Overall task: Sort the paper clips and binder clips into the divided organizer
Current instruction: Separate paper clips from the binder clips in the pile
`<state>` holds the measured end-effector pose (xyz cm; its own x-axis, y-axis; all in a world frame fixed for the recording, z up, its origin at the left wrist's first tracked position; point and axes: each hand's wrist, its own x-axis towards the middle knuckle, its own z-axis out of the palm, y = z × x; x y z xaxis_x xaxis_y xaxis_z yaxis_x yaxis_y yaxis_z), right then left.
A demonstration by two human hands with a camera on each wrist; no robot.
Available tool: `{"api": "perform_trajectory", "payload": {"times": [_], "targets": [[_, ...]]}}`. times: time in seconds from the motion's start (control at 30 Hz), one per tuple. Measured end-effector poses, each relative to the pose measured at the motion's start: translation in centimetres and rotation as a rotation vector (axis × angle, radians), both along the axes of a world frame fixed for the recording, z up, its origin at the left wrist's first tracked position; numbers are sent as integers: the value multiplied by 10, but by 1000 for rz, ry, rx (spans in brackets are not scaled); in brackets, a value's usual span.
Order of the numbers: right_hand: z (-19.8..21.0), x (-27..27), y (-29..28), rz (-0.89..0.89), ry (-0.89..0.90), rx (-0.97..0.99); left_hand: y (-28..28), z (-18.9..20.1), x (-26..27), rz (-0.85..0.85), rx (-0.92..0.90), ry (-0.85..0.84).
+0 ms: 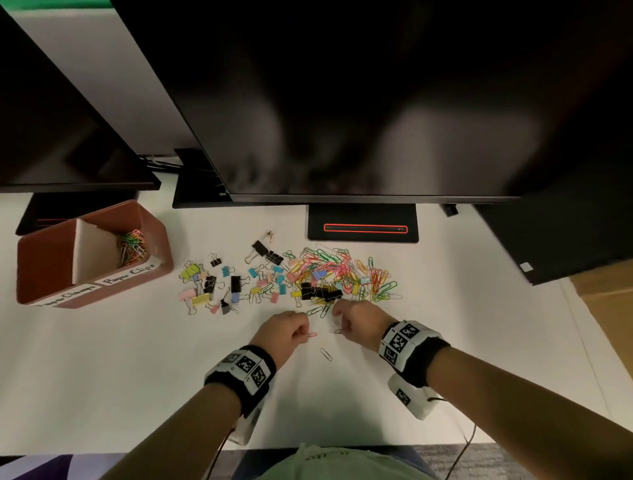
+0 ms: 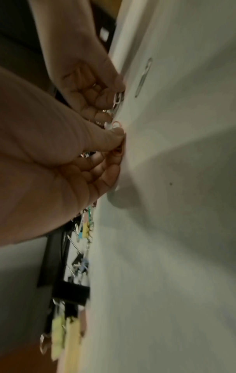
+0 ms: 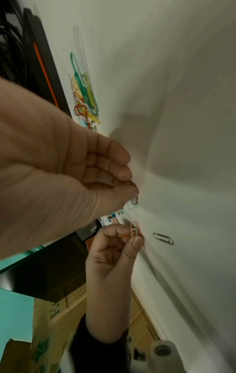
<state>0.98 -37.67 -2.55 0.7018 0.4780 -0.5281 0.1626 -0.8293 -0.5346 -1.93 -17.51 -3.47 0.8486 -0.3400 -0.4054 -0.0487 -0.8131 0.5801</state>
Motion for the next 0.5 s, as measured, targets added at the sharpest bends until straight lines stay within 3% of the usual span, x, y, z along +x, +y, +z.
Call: {"api": "perform_trajectory", "payload": {"times": [0.23, 0.5], "targets": [[1, -1, 0, 74, -50, -13, -6, 1, 13, 227, -64, -14], [7, 15, 3, 119, -110, 51, -12, 0, 28, 136, 58, -52]]}}
